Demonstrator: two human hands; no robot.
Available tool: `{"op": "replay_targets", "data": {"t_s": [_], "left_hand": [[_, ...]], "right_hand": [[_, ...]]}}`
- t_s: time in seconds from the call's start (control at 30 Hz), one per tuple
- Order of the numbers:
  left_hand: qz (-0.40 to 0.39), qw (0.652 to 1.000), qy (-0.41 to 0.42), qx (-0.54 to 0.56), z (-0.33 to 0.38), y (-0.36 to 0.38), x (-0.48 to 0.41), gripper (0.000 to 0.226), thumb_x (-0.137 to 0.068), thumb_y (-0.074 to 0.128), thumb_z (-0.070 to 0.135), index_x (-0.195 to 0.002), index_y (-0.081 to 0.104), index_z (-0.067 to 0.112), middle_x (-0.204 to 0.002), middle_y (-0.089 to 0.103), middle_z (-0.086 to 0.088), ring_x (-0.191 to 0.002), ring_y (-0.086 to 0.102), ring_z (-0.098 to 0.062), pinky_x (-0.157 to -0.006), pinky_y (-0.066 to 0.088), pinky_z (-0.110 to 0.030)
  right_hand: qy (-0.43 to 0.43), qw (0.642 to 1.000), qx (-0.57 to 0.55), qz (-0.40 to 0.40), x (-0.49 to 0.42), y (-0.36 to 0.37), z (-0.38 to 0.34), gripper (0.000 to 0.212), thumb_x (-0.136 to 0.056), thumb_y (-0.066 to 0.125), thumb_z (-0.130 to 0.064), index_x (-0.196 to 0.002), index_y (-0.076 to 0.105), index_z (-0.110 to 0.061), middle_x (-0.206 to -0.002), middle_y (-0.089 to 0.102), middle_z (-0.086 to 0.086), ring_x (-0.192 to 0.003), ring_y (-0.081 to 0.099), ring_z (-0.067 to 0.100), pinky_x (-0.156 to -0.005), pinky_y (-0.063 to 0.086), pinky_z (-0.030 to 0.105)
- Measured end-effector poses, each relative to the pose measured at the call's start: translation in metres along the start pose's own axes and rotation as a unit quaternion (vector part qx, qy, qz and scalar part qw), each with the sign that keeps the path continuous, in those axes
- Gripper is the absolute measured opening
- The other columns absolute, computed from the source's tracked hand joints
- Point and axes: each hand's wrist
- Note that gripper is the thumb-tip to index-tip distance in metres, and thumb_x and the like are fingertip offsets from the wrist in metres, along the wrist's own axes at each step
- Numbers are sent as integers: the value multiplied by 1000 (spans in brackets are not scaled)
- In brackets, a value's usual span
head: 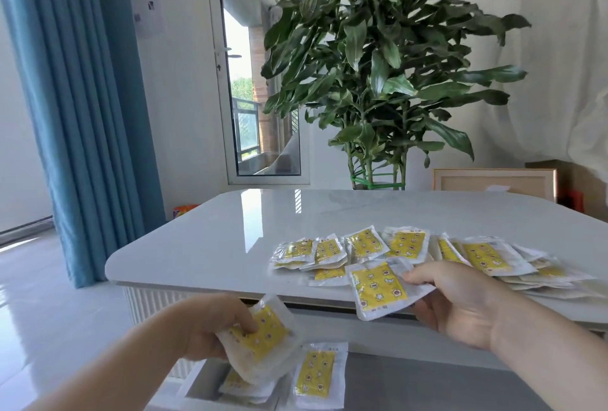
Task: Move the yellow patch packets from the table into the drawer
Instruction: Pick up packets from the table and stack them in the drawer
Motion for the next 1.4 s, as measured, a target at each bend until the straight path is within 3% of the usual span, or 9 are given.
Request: {"op": "replay_targets", "data": {"t_s": [0.3, 0.43, 0.57, 0.73, 0.87, 1.0, 1.1, 1.27, 1.4], "left_hand": [[96, 956, -83, -263, -23, 18, -68, 30, -99, 34, -1, -127, 46, 2, -97, 55, -10, -98, 56, -21, -82, 55, -27], [185, 929, -56, -315, -27, 20, -87, 38, -99, 38, 7, -136, 45, 7, -135, 53, -11, -113, 60, -20, -93, 52, -28], [194, 883, -25, -427, -30, 28, -86, 37, -97, 43, 14, -131, 54, 5, -131, 59, -11, -88, 60, -16, -85, 52, -28], [158, 763, -34, -625, -37, 27, -89, 38, -100, 34, 8, -129, 51, -9, -132, 52, -25, -121, 49, -36, -102, 42, -40], [174, 740, -16, -649, -33, 20, -89, 40, -96, 37, 15, -130, 53, 3, -135, 53, -13, -121, 53, -26, -99, 46, -31], [116, 838, 61, -529, -17, 12, -64, 19, -85, 47, 25, -83, 59, 11, -92, 61, -13, -64, 46, -13, -55, 37, -17], [-26, 958, 114, -261, -12, -5, -33, 21, -83, 61, 29, -98, 62, 15, -85, 59, -3, -67, 57, -11, -65, 49, -20], [-59, 973, 204, -86, -6, -28, -1, 79, -47, 91, 45, -114, 64, 13, -114, 70, -12, -105, 67, -29, -82, 58, -36], [30, 965, 259, -38, 3, -24, 1, 53, -66, 81, 34, -110, 66, 9, -108, 72, -14, -98, 70, -29, -92, 53, -45]], "right_hand": [[12, 999, 33, -26, 8, 1, 9, 18, -89, 53, 1, -98, 67, -7, -95, 67, 14, -75, 59, 22, -57, 41, 24], [29, 998, 33, -33, 4, -3, 17, 16, -88, 53, 2, -91, 67, -4, -92, 66, 13, -75, 57, 21, -56, 43, 23], [45, 998, 37, -40, -6, -7, 28, 18, -86, 54, 1, -100, 65, -3, -96, 60, 16, -83, 53, 26, -59, 41, 27], [49, 997, 55, -36, -10, -5, 38, 14, -88, 54, 1, -82, 64, -6, -77, 65, 13, -63, 58, 21, -53, 41, 23], [56, 996, 56, -37, -11, -1, 43, 18, -88, 52, 5, -78, 67, 0, -78, 70, 17, -70, 65, 28, -65, 50, 29], [68, 994, 66, -49, -10, 3, 43, 22, -88, 50, 6, -82, 71, 4, -87, 70, 23, -75, 64, 32, -62, 48, 30], [78, 993, 65, -67, -9, 4, 44, 26, -89, 46, 10, -84, 72, 8, -92, 70, 26, -79, 67, 36, -74, 51, 38], [109, 981, 160, -31, -25, 5, 62, 14, -81, 50, 15, -82, 61, 6, -86, 60, 23, -73, 63, 33, -65, 53, 32], [132, 962, 240, 5, -50, 11, 72, 19, -86, 48, 14, -77, 50, -2, -68, 49, 10, -56, 53, 23, -55, 49, 28]]}}
Point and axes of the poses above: each hand's wrist, its own x-axis away from the middle knuckle, its own y-axis out of the palm, z = x × y
